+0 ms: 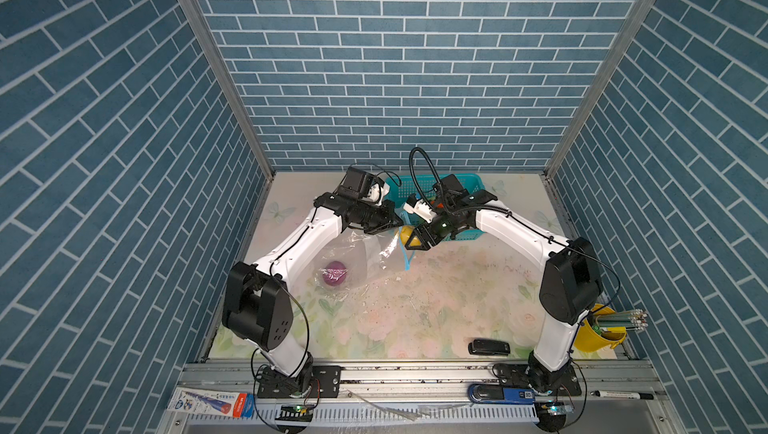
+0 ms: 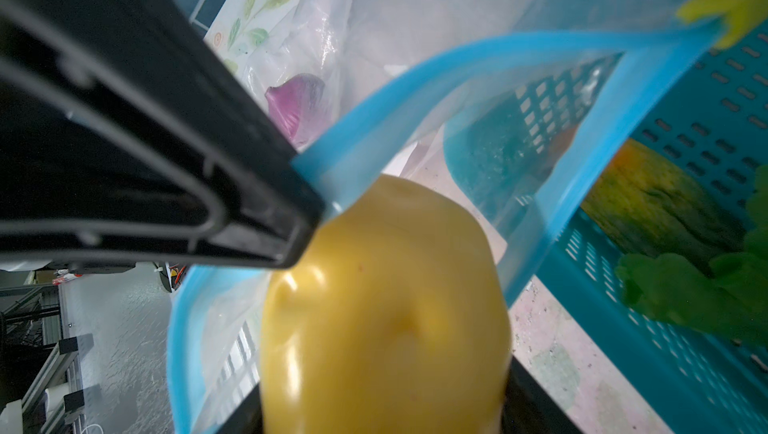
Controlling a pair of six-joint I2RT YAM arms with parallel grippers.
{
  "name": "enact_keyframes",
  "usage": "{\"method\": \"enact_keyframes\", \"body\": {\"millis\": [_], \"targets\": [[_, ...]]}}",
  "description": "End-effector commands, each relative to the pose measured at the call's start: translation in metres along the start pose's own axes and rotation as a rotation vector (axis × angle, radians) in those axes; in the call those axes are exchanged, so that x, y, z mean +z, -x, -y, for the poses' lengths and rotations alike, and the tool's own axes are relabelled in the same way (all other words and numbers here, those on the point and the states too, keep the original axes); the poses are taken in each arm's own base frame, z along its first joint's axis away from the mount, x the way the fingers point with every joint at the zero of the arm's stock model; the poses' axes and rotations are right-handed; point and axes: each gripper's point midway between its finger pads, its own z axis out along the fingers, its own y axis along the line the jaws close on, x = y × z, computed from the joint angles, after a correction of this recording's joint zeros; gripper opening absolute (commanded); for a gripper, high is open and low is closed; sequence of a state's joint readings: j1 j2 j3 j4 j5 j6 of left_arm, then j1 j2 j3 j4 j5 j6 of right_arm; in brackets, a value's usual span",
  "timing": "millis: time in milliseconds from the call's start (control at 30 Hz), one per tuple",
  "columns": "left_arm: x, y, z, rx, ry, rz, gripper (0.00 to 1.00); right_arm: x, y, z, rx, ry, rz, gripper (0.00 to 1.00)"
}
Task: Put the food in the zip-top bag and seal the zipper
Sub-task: 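Open the right gripper to drop the potato into the bag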
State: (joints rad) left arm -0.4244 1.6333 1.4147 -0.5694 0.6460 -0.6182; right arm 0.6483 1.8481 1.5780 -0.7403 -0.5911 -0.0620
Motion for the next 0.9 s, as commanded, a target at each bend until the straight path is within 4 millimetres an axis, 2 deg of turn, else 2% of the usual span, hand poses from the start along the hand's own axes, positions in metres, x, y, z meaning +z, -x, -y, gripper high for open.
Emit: {"method": "enact_keyframes", "body": {"millis": [0,467,667,867], "targets": [[-0.0064,-0.0023,0.0082,0.015,-0.02,0.01,0.0,-0.0043,0.0082,-0.004,-0.064,-0.001,0.001,0.56],[-0.0065,-0.0027,0.008,0.016,-0.018,0.01,0.0,-0.0048,0.0088,-0.0004,-0.064,-0.034,0.004,0.72],[-0.0076,-0.003,0.0093,0.018,-0.019,0.012,0.0,-0.0053,0.0087,0.0036,-0.061,-0.06,0.007,0.77],[-0.0073,-0.003,0.0079,0.015,-0.016,0.011,0.0,-0.006,0.0093,0.003,-0.066,-0.067,0.015,0.78]]}}
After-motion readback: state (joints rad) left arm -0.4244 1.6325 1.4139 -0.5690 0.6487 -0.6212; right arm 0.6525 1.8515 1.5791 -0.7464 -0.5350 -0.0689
